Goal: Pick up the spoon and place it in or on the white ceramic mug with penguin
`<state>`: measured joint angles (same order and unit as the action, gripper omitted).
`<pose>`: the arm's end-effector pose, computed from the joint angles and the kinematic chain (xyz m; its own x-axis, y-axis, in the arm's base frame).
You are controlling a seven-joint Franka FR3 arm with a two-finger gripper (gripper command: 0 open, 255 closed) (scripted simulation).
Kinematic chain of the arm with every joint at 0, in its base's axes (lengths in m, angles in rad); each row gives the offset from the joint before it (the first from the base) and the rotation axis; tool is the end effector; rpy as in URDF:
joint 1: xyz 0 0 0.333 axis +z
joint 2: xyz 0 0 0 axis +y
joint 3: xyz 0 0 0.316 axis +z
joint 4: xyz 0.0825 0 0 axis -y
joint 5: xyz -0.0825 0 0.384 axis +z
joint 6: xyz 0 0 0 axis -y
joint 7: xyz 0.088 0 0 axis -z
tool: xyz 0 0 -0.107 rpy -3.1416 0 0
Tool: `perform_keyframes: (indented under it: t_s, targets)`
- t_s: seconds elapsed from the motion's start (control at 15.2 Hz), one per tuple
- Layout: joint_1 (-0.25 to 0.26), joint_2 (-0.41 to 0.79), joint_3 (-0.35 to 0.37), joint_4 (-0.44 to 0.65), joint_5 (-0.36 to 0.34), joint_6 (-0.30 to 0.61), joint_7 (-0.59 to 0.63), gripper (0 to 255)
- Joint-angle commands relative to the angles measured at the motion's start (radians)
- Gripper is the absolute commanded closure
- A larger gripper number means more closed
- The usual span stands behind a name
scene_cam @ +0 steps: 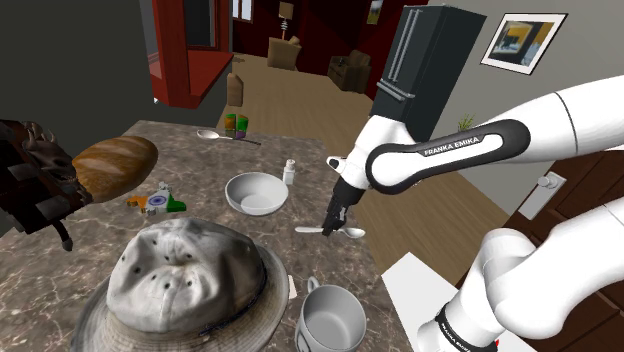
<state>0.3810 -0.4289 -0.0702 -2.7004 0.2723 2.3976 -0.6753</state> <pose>0.3715 0.1228 0.3750 0.6883 0.6904 0.2227 0.7222 -0.6811 -0.1207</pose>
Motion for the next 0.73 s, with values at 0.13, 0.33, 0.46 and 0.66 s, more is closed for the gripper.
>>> perform_keyframes:
  t_s: [0.13,0.33,0.46,0.66]
  targets:
    - [-0.008,-0.039,0.006,0.028,-0.017,-0.065,0.023,255]
    - [-0.014,-0.062,0.009,0.052,-0.028,-0.112,0.037,255]
    - [-0.017,-0.076,0.01,0.069,-0.034,-0.143,0.045,255]
    - [-0.02,-0.094,0.012,0.097,-0.042,-0.188,0.057,255]
